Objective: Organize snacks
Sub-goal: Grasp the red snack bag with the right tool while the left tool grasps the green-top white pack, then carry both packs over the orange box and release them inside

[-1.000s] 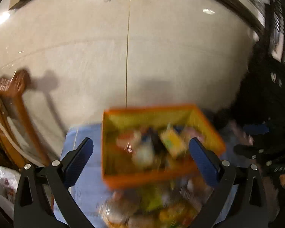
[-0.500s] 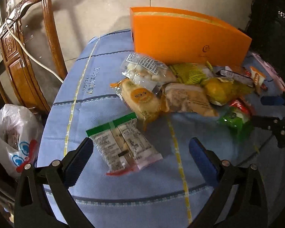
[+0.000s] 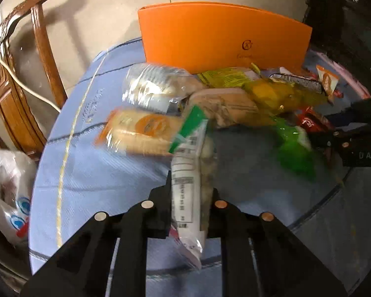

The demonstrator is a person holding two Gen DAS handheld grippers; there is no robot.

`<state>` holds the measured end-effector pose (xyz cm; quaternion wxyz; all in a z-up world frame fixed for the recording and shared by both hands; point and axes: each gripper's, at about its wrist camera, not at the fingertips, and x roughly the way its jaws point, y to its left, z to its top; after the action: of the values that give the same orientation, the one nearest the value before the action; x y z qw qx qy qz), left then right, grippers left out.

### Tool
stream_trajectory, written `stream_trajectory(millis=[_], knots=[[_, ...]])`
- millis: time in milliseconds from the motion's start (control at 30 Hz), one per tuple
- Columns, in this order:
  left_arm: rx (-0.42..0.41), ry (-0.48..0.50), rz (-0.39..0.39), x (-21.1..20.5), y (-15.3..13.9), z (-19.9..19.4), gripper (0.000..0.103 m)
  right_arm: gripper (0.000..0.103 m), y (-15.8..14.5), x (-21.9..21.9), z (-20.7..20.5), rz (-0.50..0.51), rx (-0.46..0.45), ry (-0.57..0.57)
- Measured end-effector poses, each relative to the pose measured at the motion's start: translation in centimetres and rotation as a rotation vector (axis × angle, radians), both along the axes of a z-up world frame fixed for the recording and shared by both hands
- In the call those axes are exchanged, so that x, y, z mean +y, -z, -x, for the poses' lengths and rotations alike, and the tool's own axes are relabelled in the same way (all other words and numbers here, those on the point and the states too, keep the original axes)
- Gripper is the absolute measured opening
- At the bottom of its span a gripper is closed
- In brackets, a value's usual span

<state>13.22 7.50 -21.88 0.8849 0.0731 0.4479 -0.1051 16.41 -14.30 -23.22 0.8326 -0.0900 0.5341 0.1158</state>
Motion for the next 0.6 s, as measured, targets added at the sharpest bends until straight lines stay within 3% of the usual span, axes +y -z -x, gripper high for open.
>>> stream_trajectory(millis=[133,300,467,600], knots=[[0.020,-0.037,0.117,2.8,-0.8,0.2,0.014,0.045,-1.0,-0.6,0.8,-0.061,-0.011,0.018],[0.024,-0.079,0.197,6.5,-1.2,1.1,0.014,0.045,-1.7,-1.3,1.6,-0.106,-0.015,0.042],[0.047,-0.055,0.190,5.4,-0.2,0.4,0.015,0.045,-1.2,-1.3,2.1,-0.114,-0.007,0.049],[0.019,-0.015,0.197,4.0,-1.5,0.3,0.014,0.045,-3.4,-1.9,3.8,-0.119,-0.027,0.051]])
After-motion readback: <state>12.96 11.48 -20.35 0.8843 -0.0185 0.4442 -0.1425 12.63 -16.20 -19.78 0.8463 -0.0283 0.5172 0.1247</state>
